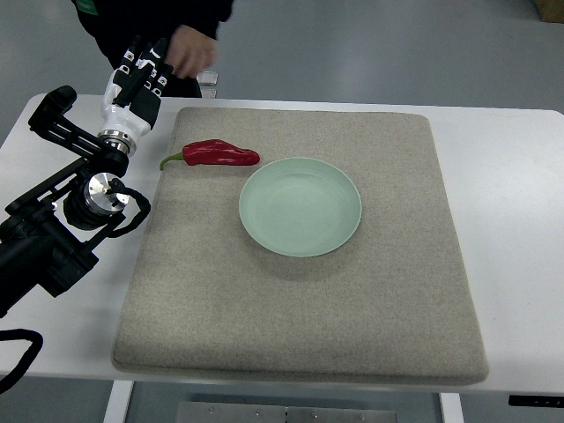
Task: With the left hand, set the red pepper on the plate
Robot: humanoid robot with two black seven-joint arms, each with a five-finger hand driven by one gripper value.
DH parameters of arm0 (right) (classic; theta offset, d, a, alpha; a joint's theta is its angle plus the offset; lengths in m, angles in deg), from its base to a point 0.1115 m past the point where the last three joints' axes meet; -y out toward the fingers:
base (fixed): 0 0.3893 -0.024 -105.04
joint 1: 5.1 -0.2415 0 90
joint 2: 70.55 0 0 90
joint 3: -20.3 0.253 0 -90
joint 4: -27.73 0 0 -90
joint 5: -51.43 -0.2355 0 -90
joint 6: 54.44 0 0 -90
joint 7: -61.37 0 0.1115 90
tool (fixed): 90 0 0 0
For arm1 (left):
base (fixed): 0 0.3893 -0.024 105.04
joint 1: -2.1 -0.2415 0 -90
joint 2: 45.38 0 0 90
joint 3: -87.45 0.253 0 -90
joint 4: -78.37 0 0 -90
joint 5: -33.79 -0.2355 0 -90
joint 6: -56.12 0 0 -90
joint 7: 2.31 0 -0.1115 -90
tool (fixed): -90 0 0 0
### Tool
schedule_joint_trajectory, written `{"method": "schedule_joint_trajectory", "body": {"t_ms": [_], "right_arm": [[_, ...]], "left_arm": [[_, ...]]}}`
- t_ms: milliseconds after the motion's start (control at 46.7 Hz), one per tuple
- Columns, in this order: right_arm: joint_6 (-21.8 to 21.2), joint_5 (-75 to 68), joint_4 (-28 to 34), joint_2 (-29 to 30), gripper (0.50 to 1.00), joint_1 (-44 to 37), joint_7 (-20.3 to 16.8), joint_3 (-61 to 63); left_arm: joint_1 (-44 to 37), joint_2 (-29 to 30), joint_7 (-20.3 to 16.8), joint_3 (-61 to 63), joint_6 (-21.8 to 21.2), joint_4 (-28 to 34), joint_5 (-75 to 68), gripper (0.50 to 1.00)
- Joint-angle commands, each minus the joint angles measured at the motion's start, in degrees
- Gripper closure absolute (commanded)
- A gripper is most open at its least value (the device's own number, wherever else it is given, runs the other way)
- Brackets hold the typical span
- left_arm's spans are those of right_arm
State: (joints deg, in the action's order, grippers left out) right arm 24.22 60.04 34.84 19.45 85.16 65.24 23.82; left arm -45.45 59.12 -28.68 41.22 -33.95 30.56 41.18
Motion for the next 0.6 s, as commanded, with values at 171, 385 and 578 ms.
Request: {"method": "schedule_joint_trajectory", "body": {"t_ms": [171, 385, 578], "right_arm": [[0.0, 0.0, 0.0, 0.0, 0.568, 0.0, 0.0, 0.0], [0.0, 0.0, 0.0, 0.0, 0.568, 0.0, 0.0, 0.0], [0.0, 0.0, 0.0, 0.0, 0.568, 0.0, 0.0, 0.0]], "left_arm": [[0.4, 0.0, 0.0, -0.1, 0.0, 0.0, 0.1, 0.504], [0.4, 0.0, 0.0, 0.1, 0.6, 0.2, 0.1, 0.504], [1.2, 0.0, 0.0, -0.1, 1.8, 1.2, 0.5, 0.504]]}}
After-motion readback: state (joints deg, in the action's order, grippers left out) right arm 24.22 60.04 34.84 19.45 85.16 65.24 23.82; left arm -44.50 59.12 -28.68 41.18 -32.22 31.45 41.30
